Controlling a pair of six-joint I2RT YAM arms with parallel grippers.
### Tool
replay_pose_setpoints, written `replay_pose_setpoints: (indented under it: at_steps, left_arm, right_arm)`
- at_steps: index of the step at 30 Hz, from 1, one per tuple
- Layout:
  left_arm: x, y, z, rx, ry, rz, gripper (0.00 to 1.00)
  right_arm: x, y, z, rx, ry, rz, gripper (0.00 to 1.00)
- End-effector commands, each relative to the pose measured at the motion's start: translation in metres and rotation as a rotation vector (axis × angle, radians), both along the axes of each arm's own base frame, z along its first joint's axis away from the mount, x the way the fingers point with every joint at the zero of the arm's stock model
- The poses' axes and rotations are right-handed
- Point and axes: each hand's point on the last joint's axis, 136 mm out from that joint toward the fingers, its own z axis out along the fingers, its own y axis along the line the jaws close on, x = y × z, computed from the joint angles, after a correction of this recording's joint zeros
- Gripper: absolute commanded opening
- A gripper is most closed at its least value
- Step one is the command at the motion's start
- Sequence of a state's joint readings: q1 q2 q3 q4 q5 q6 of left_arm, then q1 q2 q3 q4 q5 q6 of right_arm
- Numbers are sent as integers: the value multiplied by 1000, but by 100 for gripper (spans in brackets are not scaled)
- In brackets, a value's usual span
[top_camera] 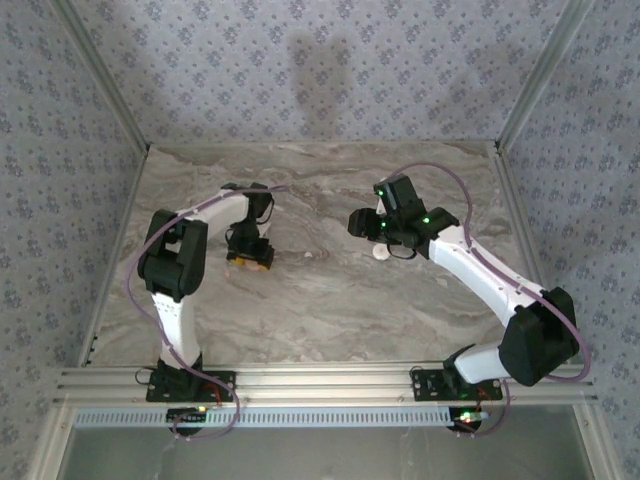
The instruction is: Insert the wireless bluetooth earbuds into the charging case
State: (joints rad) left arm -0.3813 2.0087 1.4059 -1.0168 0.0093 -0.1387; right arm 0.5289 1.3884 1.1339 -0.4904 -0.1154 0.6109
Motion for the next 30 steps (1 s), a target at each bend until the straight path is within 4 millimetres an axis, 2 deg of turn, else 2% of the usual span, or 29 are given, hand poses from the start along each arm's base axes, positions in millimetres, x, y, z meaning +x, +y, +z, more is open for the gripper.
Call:
replay_pose_setpoints:
  at_steps: [1,5,9,14,17,20,25,30]
  left_arm:
    - [3,-5,-2,-24,7,-15,63]
    - [3,-7,-2,-30,3,-15,56]
    - [6,-5,9,-30,-40,-17,49]
    - [5,0,39,-34,-118,-35,44]
    - [2,0,65,-72,-197,-72,43]
    - [-5,-14,91,-181,-300,-153,43]
    - [-30,-54,134,-441,-520,-388,43]
    - [-50,-73,170,-603,-767,-591,42]
  right_arm:
    - [1,1,11,9,-16,-7,54]
    - [0,1,13,9,-22,-6,54]
    - [-1,0,14,13,-26,-4,54]
    - [-4,5,17,34,-44,40,54]
    - [-7,17,22,91,-52,106,53]
    - [-13,28,24,131,-35,186,53]
    - [-26,47,28,216,13,292,53]
    - [-40,66,36,298,29,385,51]
